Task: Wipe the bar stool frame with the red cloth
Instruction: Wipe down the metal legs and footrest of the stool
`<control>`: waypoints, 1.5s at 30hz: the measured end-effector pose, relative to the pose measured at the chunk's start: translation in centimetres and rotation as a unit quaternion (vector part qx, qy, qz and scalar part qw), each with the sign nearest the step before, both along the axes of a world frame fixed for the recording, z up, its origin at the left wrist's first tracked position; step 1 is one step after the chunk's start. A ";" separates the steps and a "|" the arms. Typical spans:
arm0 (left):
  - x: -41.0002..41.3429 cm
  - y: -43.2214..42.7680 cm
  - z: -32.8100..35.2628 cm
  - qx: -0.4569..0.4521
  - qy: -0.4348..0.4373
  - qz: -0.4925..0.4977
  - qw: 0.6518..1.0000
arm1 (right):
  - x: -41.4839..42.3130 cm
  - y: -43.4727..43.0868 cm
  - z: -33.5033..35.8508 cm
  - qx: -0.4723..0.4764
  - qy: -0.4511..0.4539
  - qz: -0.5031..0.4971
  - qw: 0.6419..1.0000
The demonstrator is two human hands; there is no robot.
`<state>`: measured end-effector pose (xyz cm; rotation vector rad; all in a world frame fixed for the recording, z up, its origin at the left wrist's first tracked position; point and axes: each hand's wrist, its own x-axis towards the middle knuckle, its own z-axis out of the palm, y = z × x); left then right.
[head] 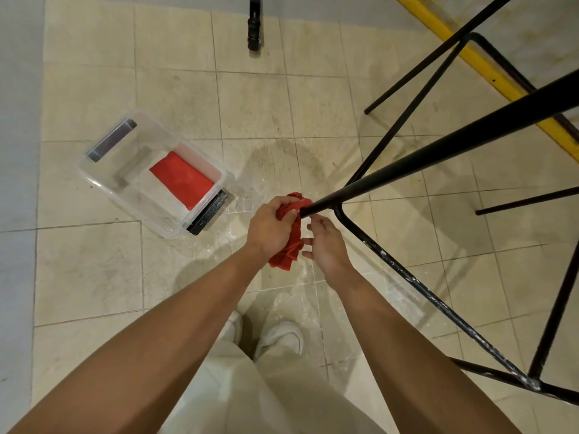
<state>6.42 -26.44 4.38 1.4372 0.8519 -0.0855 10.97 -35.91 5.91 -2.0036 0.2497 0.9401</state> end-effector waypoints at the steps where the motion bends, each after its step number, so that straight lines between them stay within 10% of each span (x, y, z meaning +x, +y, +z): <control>1: -0.1 0.0 0.4 -0.003 -0.020 0.000 1.000 | 0.1 0.1 0.0 0.002 -0.003 0.001 1.000; 21: -0.3 -1.3 5.2 -0.062 -0.135 0.037 0.988 | -1.5 -1.8 3.7 0.000 0.015 0.038 0.999; 45: -0.2 -1.0 -0.1 -0.078 -0.028 0.090 0.992 | -0.4 -1.8 1.0 0.014 0.036 -0.004 0.999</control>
